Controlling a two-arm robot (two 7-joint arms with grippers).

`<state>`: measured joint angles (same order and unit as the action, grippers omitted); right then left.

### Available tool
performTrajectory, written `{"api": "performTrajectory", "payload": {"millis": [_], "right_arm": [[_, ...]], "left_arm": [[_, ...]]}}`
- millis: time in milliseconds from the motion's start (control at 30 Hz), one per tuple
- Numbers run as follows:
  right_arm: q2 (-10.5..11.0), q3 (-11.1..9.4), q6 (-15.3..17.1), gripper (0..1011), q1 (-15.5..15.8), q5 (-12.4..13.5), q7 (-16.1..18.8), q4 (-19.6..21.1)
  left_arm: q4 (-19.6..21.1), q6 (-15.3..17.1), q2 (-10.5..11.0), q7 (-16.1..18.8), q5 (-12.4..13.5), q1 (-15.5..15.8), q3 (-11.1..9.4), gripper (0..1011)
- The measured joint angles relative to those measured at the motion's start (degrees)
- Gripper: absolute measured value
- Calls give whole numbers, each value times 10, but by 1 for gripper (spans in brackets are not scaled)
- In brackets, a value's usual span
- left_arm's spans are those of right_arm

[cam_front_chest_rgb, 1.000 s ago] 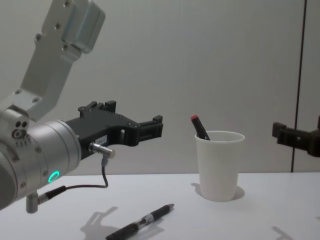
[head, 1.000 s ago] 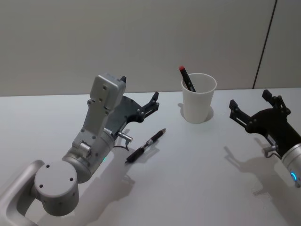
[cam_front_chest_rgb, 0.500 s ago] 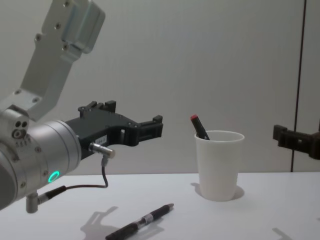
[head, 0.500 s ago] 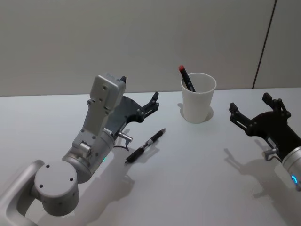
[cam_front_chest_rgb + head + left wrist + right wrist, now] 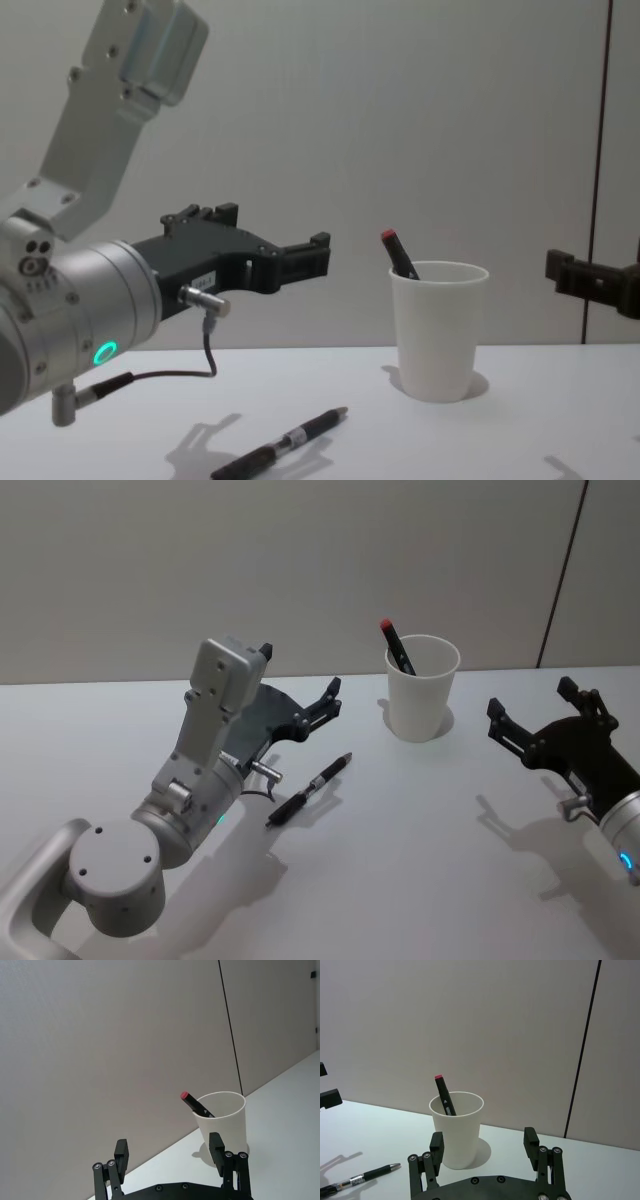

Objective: Place the pen into the pen holder.

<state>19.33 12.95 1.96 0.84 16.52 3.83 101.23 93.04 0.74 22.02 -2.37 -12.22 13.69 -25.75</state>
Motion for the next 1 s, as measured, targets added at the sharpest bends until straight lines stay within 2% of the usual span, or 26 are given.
{"api": "performTrajectory", "payload": {"millis": [233, 300, 500, 767, 1000], "right_arm": [[0, 0, 0, 1001, 0, 0, 0, 0], [0, 0, 0, 1001, 0, 0, 0, 0], [0, 0, 0, 1001, 0, -1, 0, 0], [0, 0, 0, 1001, 0, -1, 0, 0], [0, 0, 0, 1001, 0, -1, 0, 0]], "left_arm": [[0, 1, 9, -34, -22, 0, 7, 1001], [3, 3, 17, -51, -36, -4, 12, 1001], [12, 10, 32, -74, -56, -12, 20, 1001], [28, 30, 57, -104, -83, -27, 31, 1001], [36, 51, 72, -124, -95, -36, 36, 1001]]}}
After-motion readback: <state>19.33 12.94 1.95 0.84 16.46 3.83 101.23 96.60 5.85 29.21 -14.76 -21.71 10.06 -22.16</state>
